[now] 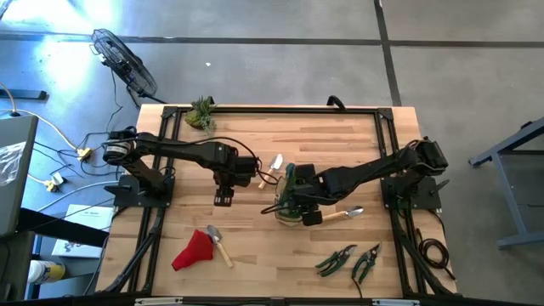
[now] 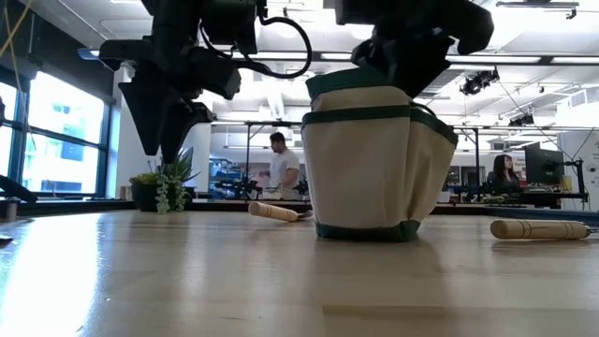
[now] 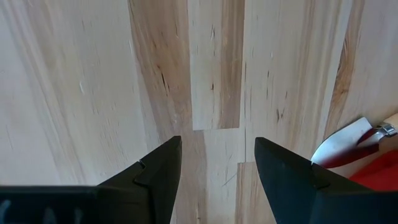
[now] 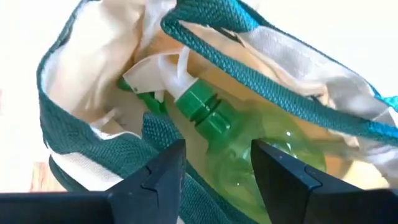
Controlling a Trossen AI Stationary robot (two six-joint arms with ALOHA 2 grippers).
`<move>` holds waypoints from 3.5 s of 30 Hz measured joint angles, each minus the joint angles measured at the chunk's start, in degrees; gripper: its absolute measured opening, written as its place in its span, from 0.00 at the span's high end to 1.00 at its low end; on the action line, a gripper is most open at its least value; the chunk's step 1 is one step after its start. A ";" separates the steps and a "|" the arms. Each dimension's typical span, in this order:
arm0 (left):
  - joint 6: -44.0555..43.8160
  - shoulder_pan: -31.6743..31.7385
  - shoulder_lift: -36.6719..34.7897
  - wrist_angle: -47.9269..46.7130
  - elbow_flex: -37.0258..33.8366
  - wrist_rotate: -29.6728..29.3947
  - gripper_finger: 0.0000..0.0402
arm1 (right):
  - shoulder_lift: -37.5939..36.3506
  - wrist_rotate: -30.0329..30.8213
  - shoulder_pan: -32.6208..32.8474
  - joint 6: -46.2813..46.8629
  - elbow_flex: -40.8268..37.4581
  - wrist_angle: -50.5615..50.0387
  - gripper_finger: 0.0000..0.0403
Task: Pick & Place Garden tools in Gardening bag
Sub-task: Adjust the light brown gardening bag on the table, then put the red glove into the light brown gardening bag
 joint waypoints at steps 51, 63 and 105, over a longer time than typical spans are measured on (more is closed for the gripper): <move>-9.76 0.00 0.00 -7.97 -0.04 -0.36 0.51 | -0.40 8.93 -0.17 21.42 9.29 -20.89 0.57; -18.52 -12.09 0.00 -21.48 -0.04 1.43 0.51 | -8.45 32.22 0.80 27.39 9.33 -17.62 0.57; -60.27 -47.73 -0.02 -2.38 -0.02 -0.57 0.51 | -7.79 11.85 18.55 27.73 9.29 17.80 0.57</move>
